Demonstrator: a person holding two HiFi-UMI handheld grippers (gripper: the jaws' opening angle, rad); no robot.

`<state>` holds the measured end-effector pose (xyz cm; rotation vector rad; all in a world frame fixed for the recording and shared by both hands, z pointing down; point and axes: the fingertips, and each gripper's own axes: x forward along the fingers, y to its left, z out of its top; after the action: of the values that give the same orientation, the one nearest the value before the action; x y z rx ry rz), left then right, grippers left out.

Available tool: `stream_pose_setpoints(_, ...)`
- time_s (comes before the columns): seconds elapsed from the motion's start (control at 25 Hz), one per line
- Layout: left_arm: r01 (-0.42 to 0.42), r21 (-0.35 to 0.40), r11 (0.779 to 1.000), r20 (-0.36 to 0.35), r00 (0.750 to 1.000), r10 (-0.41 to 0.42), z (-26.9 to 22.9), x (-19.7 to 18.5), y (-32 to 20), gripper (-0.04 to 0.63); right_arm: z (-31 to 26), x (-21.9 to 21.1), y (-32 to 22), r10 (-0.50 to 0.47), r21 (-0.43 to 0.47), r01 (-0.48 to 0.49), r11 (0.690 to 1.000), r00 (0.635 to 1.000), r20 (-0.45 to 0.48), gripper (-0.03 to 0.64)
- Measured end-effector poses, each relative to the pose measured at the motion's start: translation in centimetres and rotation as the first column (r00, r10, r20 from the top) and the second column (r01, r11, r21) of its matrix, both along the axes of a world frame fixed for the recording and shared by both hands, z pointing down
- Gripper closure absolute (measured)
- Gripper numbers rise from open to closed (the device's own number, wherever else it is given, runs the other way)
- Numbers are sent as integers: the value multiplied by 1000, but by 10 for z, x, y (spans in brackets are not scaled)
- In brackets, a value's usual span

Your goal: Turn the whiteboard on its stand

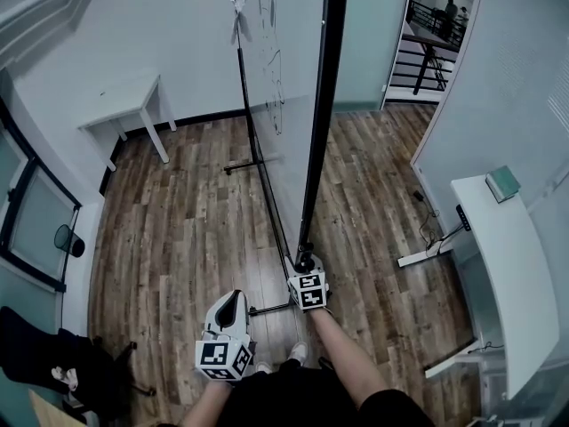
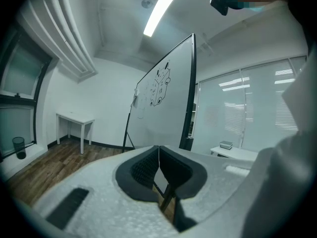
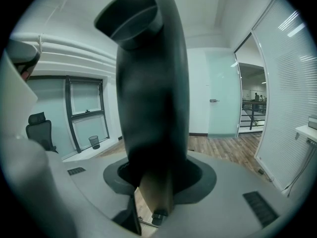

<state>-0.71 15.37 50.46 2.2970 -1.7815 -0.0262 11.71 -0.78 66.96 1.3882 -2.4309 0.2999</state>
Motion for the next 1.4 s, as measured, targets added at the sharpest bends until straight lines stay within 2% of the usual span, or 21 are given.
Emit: stream_pose_setpoints(1.4,-93,-21,995,-33,995,92,17,16,5,577,4,27,95,-7,-7,7,1000,1000,3,459)
